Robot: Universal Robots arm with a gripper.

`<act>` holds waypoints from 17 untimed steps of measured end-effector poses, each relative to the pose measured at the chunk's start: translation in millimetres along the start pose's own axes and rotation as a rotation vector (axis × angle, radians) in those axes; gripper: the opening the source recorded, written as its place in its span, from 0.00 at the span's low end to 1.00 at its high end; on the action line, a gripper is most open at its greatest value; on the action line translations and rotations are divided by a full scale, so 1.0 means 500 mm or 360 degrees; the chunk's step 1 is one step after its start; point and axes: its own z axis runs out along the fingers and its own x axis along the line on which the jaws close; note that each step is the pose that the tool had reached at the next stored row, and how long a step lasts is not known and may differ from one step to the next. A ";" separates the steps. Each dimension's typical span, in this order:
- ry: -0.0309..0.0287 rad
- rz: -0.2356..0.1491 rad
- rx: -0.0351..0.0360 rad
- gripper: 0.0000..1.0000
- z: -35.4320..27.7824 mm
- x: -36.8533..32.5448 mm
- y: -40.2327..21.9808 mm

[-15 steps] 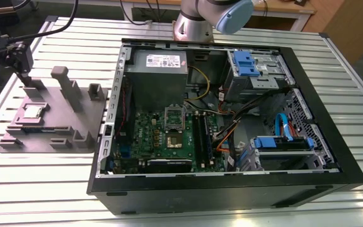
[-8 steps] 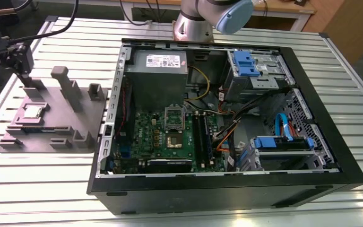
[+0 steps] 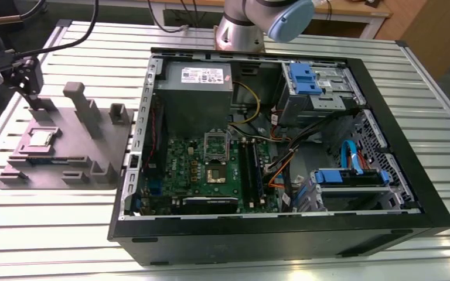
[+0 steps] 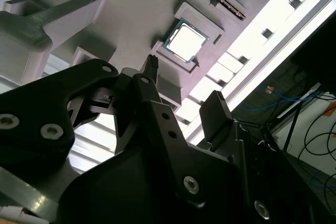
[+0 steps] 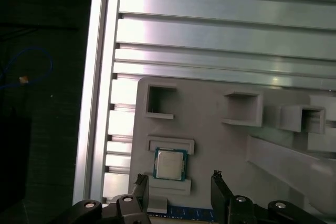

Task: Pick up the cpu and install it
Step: 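Pick up the cpu and move it towards the insertion slot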

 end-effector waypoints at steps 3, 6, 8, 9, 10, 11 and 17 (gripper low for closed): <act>0.00002 0.0000 0.0000 0.59 0.001 0.000 0.000; -0.00010 0.0000 0.0000 0.59 0.001 0.000 0.000; -0.00012 0.0000 0.0000 0.59 0.001 0.000 0.000; -0.00012 0.0000 0.0000 0.59 0.001 0.000 0.000; -0.00013 0.0000 0.0000 0.59 0.001 0.000 0.000; -0.00014 0.0000 0.0000 0.59 0.001 0.000 0.000; -0.00018 0.0000 0.0000 0.59 0.005 0.000 0.000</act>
